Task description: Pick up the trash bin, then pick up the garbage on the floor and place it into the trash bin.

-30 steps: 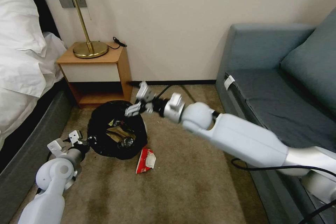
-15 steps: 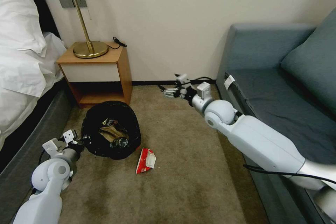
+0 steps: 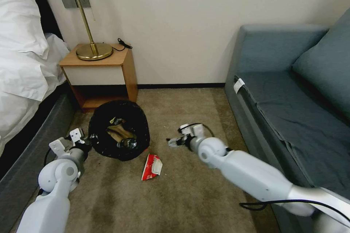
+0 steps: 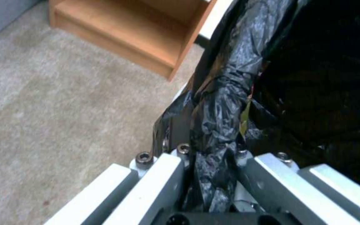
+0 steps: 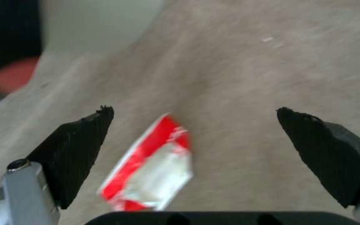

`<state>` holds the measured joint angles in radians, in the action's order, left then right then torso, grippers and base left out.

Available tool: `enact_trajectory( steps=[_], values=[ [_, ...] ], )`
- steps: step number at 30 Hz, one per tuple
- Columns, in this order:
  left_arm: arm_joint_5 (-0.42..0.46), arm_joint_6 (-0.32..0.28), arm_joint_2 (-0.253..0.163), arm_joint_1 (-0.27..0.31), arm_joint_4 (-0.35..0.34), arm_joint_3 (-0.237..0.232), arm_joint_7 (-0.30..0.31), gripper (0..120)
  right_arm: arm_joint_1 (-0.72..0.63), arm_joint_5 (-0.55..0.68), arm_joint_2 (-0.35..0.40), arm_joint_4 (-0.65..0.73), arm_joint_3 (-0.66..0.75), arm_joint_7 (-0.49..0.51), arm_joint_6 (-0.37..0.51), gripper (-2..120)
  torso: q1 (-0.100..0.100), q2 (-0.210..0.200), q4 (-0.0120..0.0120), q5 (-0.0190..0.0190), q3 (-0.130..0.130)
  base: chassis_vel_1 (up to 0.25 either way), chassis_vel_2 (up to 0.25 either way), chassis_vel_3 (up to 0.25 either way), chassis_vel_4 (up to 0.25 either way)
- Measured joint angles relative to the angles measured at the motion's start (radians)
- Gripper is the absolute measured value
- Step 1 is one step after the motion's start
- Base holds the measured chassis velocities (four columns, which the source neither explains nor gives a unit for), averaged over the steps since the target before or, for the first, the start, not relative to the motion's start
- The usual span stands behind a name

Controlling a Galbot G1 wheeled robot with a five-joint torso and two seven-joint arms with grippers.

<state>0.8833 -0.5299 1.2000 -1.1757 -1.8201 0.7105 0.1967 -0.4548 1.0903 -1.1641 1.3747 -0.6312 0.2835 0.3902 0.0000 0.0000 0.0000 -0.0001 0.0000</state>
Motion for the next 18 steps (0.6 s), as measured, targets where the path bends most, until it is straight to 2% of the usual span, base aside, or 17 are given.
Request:
enact_trajectory(
  steps=[7,18],
  values=[
    [-0.02,0.006,0.006,-0.008,-0.011,0.012,-0.032,0,-0.01,0.006,-0.08,-0.099,-0.07,-0.012,-0.002,100,0.0,0.0,0.0002,0.0,0.0,0.0,0.0,0.0,0.0],
    [-0.029,0.015,0.026,-0.008,-0.008,0.017,-0.055,0,-0.045,-0.026,-0.067,-0.159,-0.096,-0.039,0.006,100,0.0,0.0,-0.0003,0.0,0.0,0.0,0.0,0.0,0.0]
  ],
)
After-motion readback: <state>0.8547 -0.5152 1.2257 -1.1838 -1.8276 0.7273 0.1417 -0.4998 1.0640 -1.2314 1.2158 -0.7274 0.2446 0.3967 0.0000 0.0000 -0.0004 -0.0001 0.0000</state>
